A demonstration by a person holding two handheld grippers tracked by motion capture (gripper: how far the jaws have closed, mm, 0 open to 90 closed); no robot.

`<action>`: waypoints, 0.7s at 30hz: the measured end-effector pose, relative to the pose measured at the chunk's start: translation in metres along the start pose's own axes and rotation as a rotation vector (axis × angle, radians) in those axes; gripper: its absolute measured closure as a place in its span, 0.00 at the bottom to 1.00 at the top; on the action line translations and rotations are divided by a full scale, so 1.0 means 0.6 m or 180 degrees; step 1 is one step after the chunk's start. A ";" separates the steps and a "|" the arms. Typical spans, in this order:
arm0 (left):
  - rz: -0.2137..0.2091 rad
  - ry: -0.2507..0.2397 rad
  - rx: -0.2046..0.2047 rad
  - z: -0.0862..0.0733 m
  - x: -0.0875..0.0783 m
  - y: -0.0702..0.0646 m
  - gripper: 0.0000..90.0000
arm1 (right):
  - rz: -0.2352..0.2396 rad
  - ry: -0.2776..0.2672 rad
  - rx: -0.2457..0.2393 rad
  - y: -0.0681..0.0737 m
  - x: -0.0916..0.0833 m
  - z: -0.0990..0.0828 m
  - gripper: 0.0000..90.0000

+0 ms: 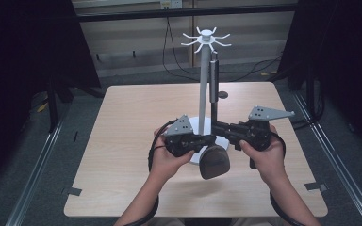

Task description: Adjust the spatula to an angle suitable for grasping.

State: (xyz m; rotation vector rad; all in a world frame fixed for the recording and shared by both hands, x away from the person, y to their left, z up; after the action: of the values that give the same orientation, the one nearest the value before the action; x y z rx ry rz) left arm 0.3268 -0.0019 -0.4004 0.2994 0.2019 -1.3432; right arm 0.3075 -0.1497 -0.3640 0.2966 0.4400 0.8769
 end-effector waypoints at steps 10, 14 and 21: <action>0.0054 0.0020 -0.0075 -0.005 0.000 0.013 0.96 | -0.0055 -0.0023 -0.0031 -0.005 0.012 0.001 0.87; 0.0083 0.0025 -0.0139 -0.008 -0.001 0.018 0.95 | -0.0078 -0.0011 -0.0066 -0.007 0.018 0.002 0.87; 0.0104 0.0005 -0.0231 -0.012 -0.003 0.026 0.94 | -0.0125 -0.0007 -0.0110 -0.008 0.025 0.003 0.87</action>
State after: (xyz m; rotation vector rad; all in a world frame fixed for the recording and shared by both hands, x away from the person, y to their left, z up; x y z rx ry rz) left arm 0.3419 0.0052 -0.4051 0.2417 0.2457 -1.3004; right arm 0.3202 -0.1409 -0.3680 0.2565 0.4268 0.8449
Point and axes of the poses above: each handheld gripper's, and its own axes: x roughly forward along the jaws, z roughly out of its top, y roughly to its left, the point moved 5 cm from there along x, roughly forward along the jaws, and after that the axes turned 12 degrees about x, right-handed, at the moved point
